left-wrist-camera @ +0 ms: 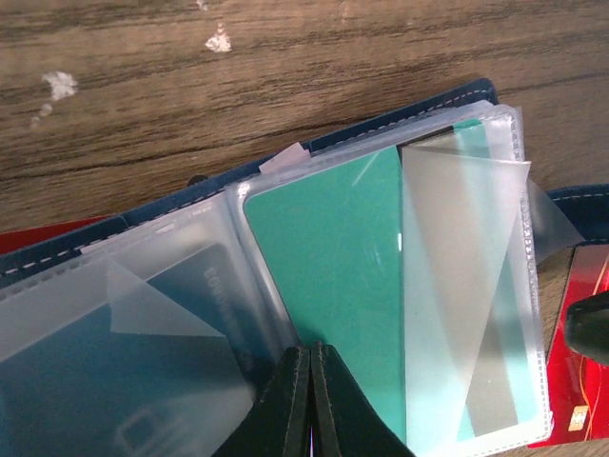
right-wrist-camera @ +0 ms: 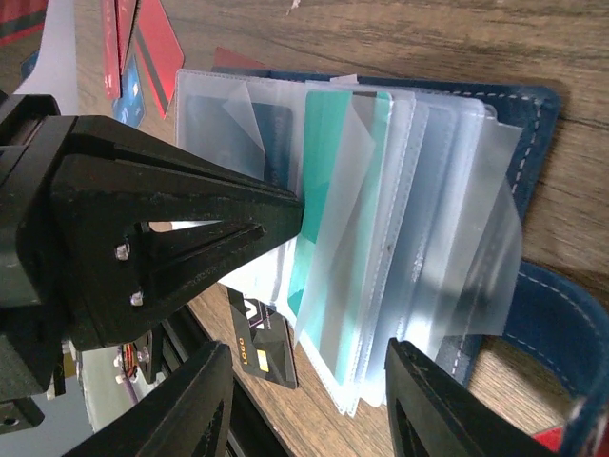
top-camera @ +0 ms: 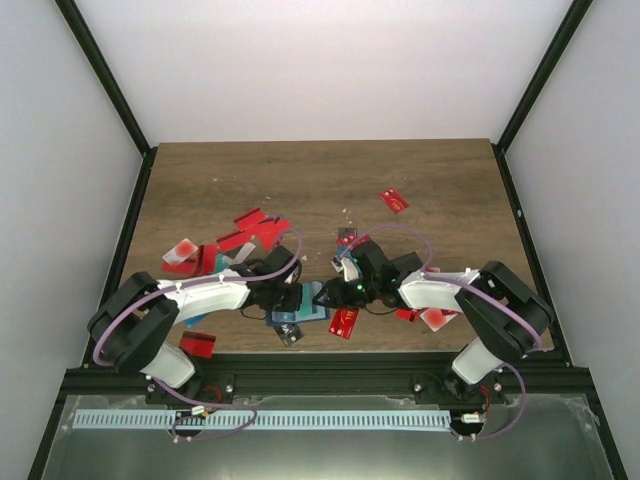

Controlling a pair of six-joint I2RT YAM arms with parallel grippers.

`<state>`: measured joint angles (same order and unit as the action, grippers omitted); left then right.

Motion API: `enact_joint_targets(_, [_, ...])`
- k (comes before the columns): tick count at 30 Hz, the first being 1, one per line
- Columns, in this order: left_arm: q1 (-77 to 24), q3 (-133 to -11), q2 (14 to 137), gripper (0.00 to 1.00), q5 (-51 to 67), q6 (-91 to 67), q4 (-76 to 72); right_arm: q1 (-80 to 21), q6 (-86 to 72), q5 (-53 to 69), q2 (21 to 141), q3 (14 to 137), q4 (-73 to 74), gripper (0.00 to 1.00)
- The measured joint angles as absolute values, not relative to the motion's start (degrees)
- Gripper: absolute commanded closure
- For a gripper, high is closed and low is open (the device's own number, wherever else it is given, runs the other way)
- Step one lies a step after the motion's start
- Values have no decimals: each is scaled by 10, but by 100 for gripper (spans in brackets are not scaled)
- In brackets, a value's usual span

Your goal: Put the credit cards into the card holder

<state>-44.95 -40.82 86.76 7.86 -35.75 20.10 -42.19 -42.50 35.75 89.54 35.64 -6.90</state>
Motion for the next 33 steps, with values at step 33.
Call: enact_joint_targets(33, [-449, -404, 868, 96, 91, -359, 175, -448, -422, 379, 941, 400, -84, 55])
